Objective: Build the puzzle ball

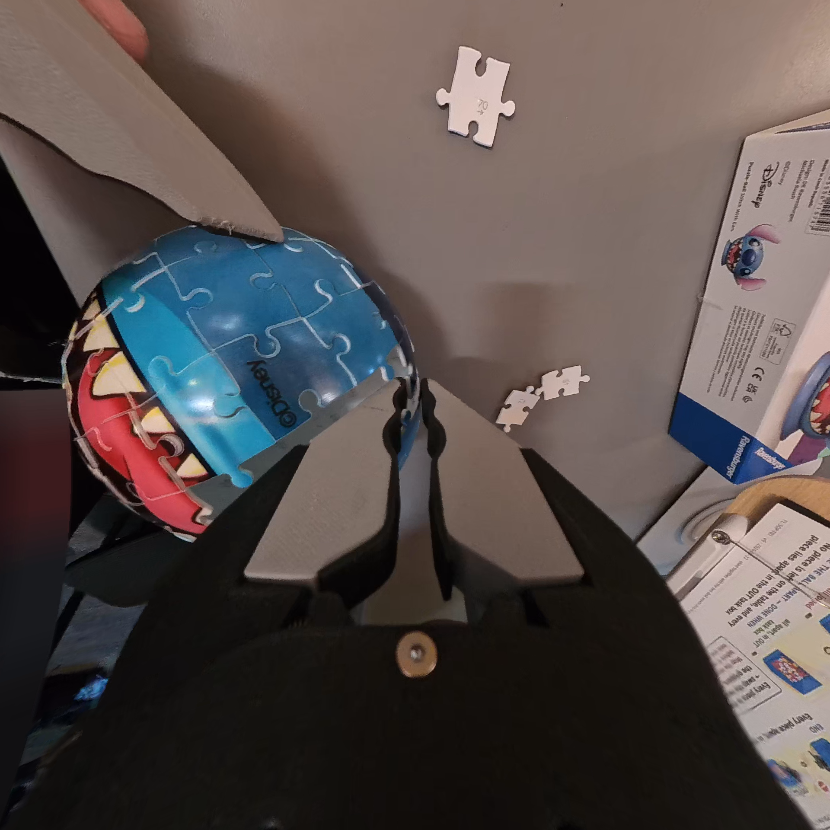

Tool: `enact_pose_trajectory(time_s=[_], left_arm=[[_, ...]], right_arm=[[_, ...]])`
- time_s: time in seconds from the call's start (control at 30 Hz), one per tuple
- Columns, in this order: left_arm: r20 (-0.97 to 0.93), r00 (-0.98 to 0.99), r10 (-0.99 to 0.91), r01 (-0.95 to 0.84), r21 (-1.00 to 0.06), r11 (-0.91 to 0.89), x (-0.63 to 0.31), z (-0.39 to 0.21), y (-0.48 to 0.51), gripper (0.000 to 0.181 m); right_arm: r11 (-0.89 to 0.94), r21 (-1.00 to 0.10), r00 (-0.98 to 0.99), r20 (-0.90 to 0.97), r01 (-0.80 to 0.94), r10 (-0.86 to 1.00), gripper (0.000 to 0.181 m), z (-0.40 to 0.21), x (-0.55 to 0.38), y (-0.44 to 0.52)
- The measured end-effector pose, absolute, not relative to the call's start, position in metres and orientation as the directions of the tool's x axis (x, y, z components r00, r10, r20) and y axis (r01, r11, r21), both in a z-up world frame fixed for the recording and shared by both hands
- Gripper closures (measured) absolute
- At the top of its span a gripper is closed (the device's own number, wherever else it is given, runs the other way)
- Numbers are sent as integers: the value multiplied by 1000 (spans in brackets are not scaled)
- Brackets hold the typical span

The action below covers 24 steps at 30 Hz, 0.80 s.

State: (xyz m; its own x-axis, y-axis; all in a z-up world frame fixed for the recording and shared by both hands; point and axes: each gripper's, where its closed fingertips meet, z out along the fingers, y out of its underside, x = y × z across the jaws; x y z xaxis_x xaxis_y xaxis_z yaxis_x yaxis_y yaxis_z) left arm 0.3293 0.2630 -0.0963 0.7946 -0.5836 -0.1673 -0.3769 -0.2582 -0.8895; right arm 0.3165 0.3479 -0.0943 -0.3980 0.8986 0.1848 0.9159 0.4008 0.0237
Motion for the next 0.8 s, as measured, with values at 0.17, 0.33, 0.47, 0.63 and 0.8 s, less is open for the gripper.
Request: enact_pose_trajectory(time_s=[0.17, 0.33, 0.47, 0.63, 0.8], left_arm=[[-169, 796, -581, -380, -886, -263, 329, -98, 264, 83], [-165, 796, -582, -377, -888, -263, 330, -98, 264, 82], [-164, 796, -582, -375, -889, -262, 330, -98, 265, 82], [-161, 796, -584, -373, -890, -263, 329, -98, 264, 82], [-158, 795, -586, -372, -890, -264, 329, -98, 263, 83]], right_arm=[[416, 35, -414, 197, 909, 889, 181, -97, 319, 348], [409, 21, -406, 184, 912, 895, 181, -99, 320, 346], [409, 4, -403, 181, 913, 897, 181, -99, 319, 347], [408, -54, -394, 167, 911, 904, 167, -91, 314, 343], [455, -82, -434, 188, 887, 881, 168, -79, 312, 340]])
